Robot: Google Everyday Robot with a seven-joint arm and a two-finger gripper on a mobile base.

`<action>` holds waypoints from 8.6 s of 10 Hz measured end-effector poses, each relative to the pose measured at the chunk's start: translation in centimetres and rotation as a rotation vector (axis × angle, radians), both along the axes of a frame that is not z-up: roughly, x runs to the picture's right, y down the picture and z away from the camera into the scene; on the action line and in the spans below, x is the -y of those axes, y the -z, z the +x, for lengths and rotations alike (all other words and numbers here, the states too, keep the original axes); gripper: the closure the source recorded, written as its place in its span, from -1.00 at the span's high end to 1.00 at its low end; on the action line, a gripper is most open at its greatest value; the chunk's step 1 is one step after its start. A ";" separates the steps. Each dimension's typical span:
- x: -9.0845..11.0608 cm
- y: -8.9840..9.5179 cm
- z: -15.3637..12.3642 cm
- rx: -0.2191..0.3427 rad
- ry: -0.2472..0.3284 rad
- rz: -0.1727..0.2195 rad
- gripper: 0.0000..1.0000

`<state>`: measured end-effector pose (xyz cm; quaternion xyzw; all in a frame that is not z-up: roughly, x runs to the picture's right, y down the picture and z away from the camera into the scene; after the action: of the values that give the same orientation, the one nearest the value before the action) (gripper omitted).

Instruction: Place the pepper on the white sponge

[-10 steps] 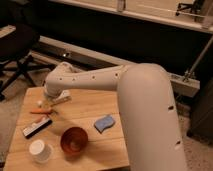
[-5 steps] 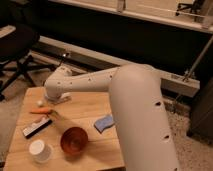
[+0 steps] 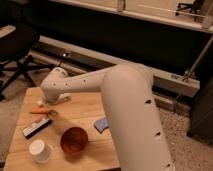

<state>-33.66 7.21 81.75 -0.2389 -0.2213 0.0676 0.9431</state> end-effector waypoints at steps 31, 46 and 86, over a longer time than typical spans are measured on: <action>-3.7 -5.8 -6.6 -0.060 0.179 -0.042 -0.30; -4.0 -6.2 -6.5 -0.062 0.215 -0.052 0.58; 3.4 -0.6 22.8 -0.389 0.141 -0.006 -0.31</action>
<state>-10.87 3.81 82.38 -0.2388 -0.0176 0.0471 0.9698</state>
